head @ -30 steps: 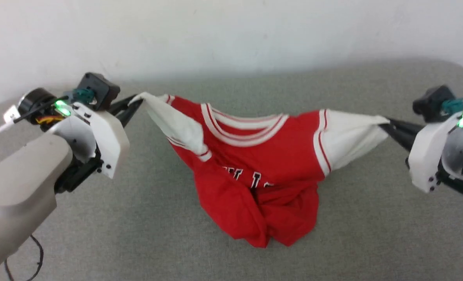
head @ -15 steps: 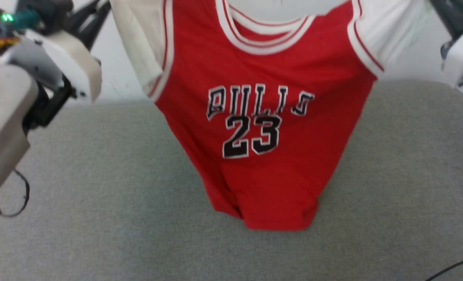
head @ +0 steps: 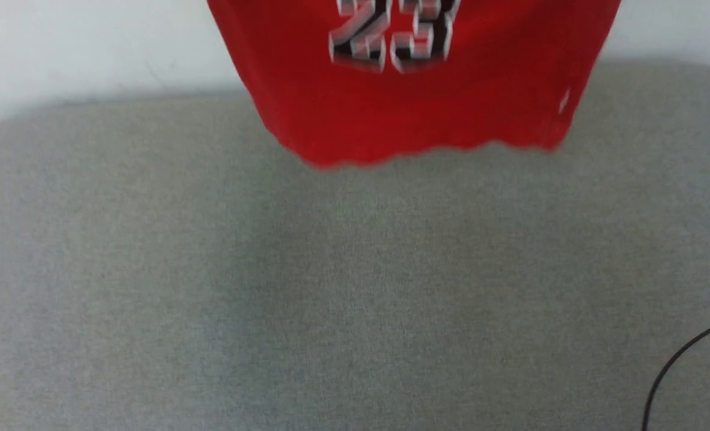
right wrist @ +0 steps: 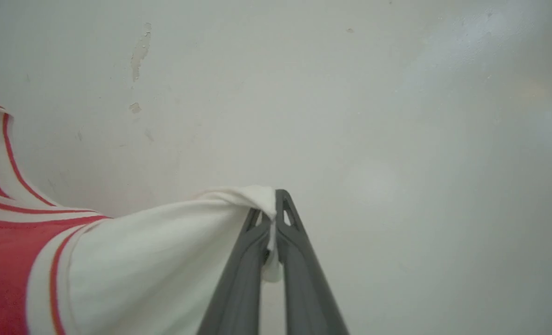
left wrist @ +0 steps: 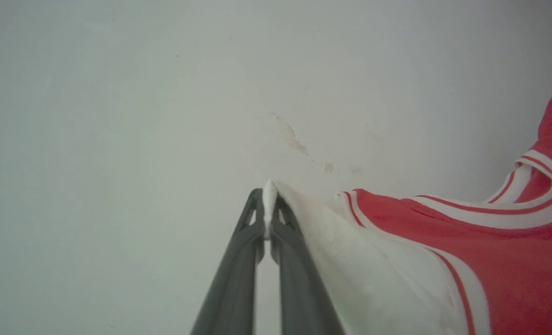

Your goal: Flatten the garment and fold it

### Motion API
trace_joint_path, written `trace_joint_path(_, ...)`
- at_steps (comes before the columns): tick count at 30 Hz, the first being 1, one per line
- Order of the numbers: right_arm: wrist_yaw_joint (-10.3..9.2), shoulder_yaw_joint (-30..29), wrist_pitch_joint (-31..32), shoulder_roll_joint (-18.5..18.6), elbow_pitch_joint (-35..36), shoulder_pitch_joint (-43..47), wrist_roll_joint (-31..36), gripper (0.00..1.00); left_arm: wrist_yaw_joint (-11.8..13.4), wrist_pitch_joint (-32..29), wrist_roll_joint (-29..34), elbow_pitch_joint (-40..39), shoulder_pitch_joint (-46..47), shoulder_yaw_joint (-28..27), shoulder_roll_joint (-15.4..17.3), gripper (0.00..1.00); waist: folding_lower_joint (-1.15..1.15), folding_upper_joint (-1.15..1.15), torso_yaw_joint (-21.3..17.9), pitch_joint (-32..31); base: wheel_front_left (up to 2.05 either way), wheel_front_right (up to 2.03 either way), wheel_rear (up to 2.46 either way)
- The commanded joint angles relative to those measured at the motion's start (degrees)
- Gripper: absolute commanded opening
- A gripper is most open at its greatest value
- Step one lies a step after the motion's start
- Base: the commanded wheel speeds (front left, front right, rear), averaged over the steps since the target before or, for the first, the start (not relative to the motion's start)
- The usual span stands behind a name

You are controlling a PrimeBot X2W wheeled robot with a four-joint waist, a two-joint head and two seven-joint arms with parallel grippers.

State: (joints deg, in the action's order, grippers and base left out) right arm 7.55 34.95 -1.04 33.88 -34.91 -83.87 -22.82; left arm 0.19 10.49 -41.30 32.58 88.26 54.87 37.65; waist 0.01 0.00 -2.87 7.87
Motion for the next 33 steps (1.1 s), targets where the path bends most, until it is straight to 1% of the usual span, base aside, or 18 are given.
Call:
trace_joint_path(1,-0.06,-1.1,0.0,-0.9,-1.2,-3.0,1.5,0.00,0.0,0.7,0.5,1.5,2.9,-1.0,-0.6,0.00,-0.01,0.00,-0.2,6.8,0.00,0.00,0.00)
trace_joint_path(6,-0.06,-3.6,-0.2,-2.3,-4.5,-11.6,5.8,0.00,-1.1,1.4,2.3,5.7,11.6,-2.3,-1.3,0.00,-0.01,0.00,-0.8,13.3,0.00,0.00,0.00)
trace_joint_path(10,-0.06,-5.3,-1.1,-2.9,-7.4,-16.8,8.5,0.00,-1.8,2.6,3.2,9.2,16.9,-3.5,-1.9,0.00,-0.01,0.00,-1.0,16.9,0.00,0.00,0.00)
trace_joint_path(13,-0.06,-6.5,-2.3,-3.2,-9.5,-19.7,10.2,0.00,-2.0,3.4,3.1,11.2,19.3,-4.7,-2.6,0.00,-0.01,0.00,-0.7,18.7,0.00,0.00,0.00)
trace_joint_path(17,-0.06,-6.9,-3.9,-3.8,-12.3,-21.2,11.7,0.00,-2.4,4.2,2.8,13.0,20.1,-6.2,-2.6,0.00,-0.01,0.00,-0.4,19.9,0.00,0.00,0.00)
trace_joint_path(22,-0.06,-6.2,-6.2,-5.1,-16.0,-19.2,11.6,0.00,-3.1,4.5,2.9,14.8,17.2,-7.2,-2.7,0.00,-0.01,0.00,0.1,20.1,0.00,0.00,0.00)
trace_joint_path(25,-0.06,-5.4,-7.7,-5.9,-18.1,-16.6,10.7,0.00,-3.3,4.5,2.8,14.2,14.1,-8.8,-2.6,0.00,-0.01,0.00,0.4,19.7,0.00,0.00,0.00)
trace_joint_path(29,-0.06,-3.9,-10.4,-6.6,-20.5,-11.5,9.1,0.00,-3.5,4.5,3.4,12.0,6.7,-11.3,-1.9,0.00,-0.01,0.00,0.6,18.4,0.00,0.00,0.00)
trace_joint_path(33,-0.06,-2.0,-12.3,-7.7,-22.0,-4.7,7.4,0.00,-3.2,4.5,3.3,8.9,-2.6,-15.5,-1.7,0.00,-0.01,0.00,0.8,16.3,0.00,0.00,0.00)
